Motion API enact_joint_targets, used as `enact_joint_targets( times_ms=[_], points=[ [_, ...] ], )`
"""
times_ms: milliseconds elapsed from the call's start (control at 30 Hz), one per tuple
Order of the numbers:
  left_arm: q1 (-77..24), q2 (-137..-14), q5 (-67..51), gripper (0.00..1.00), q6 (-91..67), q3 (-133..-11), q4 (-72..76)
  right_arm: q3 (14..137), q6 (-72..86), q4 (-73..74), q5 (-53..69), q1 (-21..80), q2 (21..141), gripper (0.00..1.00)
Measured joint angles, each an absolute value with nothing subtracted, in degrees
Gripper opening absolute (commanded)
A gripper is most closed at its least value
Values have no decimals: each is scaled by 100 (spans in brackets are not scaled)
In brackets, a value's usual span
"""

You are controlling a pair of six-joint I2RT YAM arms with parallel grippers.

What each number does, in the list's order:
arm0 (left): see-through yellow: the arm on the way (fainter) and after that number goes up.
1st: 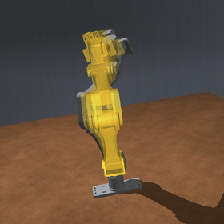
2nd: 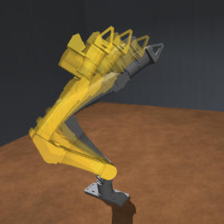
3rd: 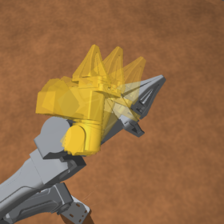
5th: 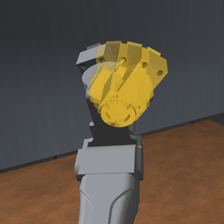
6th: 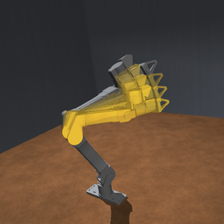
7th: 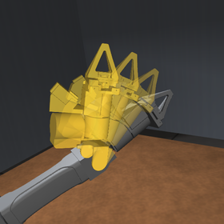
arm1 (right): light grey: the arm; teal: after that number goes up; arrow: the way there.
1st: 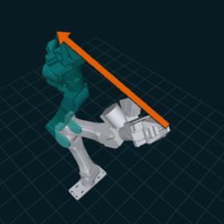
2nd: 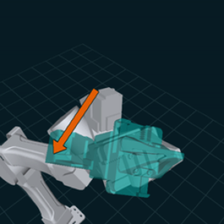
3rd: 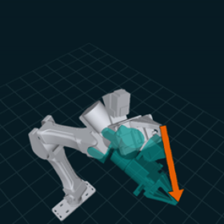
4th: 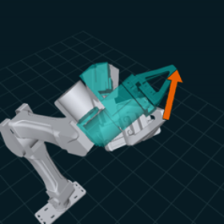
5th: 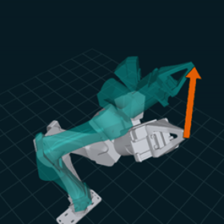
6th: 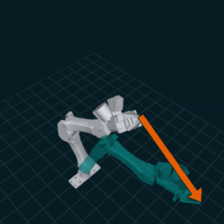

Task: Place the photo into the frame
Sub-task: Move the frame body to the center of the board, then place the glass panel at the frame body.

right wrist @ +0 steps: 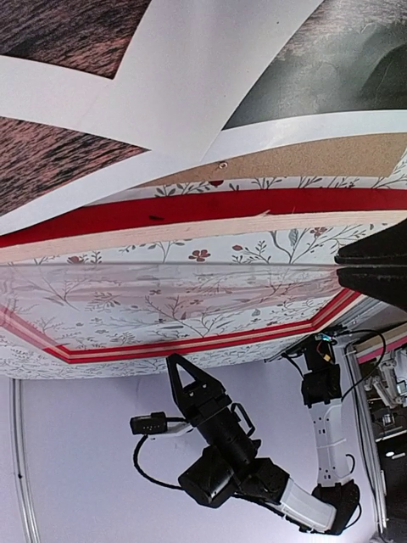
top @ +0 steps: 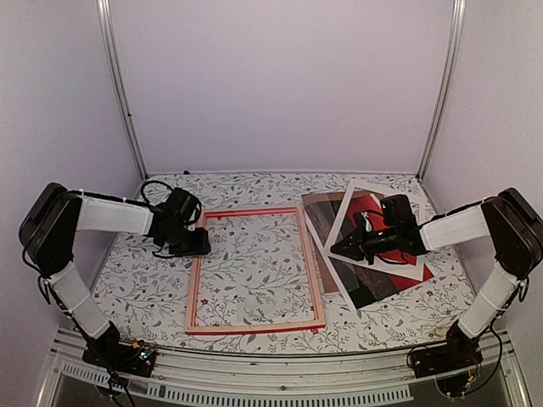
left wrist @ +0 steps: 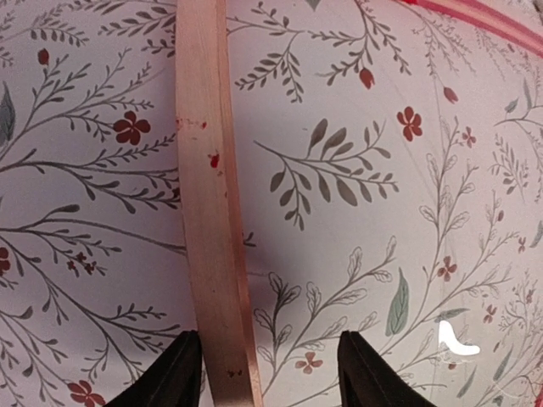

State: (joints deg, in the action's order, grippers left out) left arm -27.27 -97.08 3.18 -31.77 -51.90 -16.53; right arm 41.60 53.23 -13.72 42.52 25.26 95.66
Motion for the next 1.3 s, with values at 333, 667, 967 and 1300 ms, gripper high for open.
enact_joint_targets(
  times_ms=[333, 667, 967, 1300],
  points=[
    [-2751, -9238, 220, 82, -3293, -5199, -1726, 4158, 5725, -1461, 4134, 2545, 9321, 0],
    [-2993, -9115, -108, 81, -3369, -5356, -1380, 4160, 5714, -1367, 4018, 2545, 9362, 0],
    [-2998, -10444, -810, 80, -3286, -6359, -937, 4187, 5513, -1151, 3905, 2545, 9500, 0],
    [-2993, -11550, -1017, 80, -3083, -7443, -937, 4270, 5339, -1026, 3802, 2545, 9500, 0]
  ],
)
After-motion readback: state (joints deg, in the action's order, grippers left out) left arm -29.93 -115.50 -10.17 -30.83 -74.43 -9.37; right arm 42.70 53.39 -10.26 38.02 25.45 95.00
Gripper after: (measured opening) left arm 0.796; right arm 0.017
